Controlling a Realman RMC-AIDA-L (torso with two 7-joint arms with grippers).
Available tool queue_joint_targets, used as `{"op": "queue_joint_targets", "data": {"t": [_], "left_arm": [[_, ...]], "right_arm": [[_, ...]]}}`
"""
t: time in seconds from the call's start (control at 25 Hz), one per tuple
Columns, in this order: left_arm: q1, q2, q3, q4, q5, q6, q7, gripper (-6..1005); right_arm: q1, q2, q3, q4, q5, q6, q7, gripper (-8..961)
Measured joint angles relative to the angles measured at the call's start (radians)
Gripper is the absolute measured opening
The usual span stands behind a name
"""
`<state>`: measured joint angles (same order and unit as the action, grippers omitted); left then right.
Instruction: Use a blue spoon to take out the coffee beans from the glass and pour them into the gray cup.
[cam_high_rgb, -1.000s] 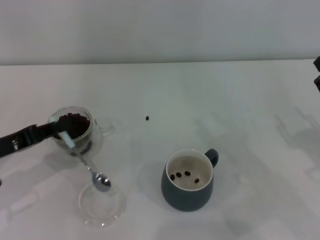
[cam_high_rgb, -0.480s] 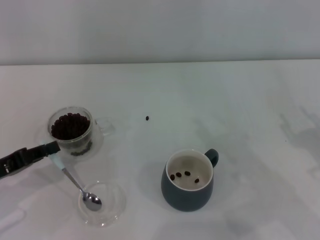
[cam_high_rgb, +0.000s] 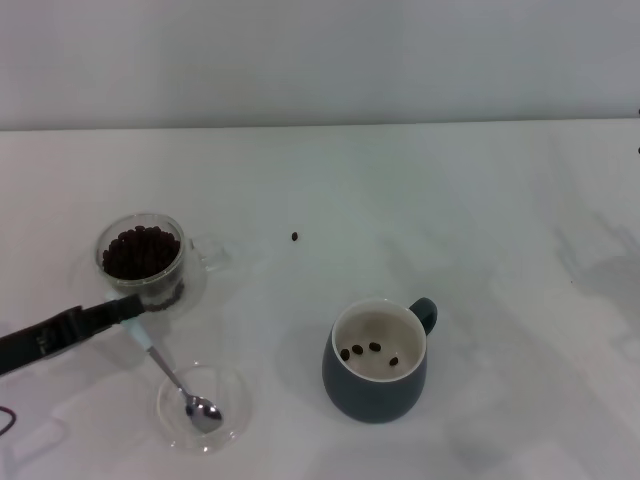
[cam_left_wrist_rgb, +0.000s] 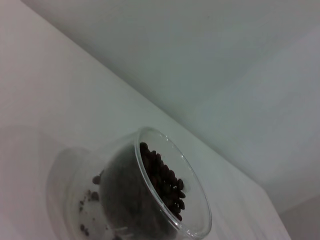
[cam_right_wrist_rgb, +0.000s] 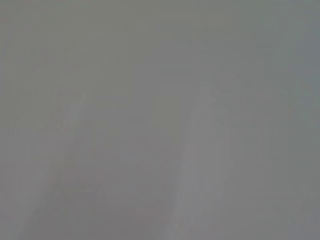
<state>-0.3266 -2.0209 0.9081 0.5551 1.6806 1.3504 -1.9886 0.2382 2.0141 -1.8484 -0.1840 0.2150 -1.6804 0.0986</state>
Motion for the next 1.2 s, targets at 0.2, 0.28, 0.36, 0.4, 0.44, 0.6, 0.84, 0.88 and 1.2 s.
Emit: {"op": "queue_joint_targets", "data": {"t": [0.2, 0.28, 0.36, 0.4, 0.44, 0.6, 0.84, 0.88, 1.2], "left_arm": [[-0.027, -0.007, 0.004, -0.028, 0.009, -0.012, 0.025, 178], [-0.033, -0.009, 0.004, -0.029, 0.014, -0.016, 0.029, 181], [-0.036, -0.01, 0.004, -0.03, 0.015, -0.021, 0.034, 184], [-0.037, -0.011, 0.003, -0.031, 0.015, -0.024, 0.038, 185], [-0.037, -0.011, 0.003, -0.033, 0.015, -0.03, 0.041, 186], [-0.038, -0.014, 0.003, -0.043, 0.023, -0.057, 0.047, 253], [-0.021, -0.008, -0.003, -0.051, 0.023, -0.113, 0.067, 440], [-0.016, -0.007, -0.003, -0.051, 0.022, -0.127, 0.076, 471], [0.023, -0.002, -0.097, -0.006, 0.016, -0.155, 0.161, 553]], "right_arm": [[0.001, 0.0, 0.0, -0.001, -0.002, 0.0, 0.009, 604], [0.002, 0.0, 0.0, -0.002, -0.003, 0.001, 0.01, 604], [0.002, 0.0, -0.001, -0.002, -0.003, 0.004, 0.01, 604], [0.003, 0.0, -0.001, -0.002, -0.003, 0.006, 0.01, 604], [0.003, 0.0, -0.001, -0.002, -0.003, 0.006, 0.01, 604], [0.004, 0.0, -0.001, -0.002, -0.003, 0.008, 0.01, 604], [0.005, 0.0, -0.001, -0.002, -0.001, 0.01, 0.01, 604], [0.006, 0.0, -0.001, -0.002, -0.001, 0.01, 0.01, 604], [0.009, -0.001, 0.004, -0.005, 0.0, 0.009, 0.005, 604]]}}
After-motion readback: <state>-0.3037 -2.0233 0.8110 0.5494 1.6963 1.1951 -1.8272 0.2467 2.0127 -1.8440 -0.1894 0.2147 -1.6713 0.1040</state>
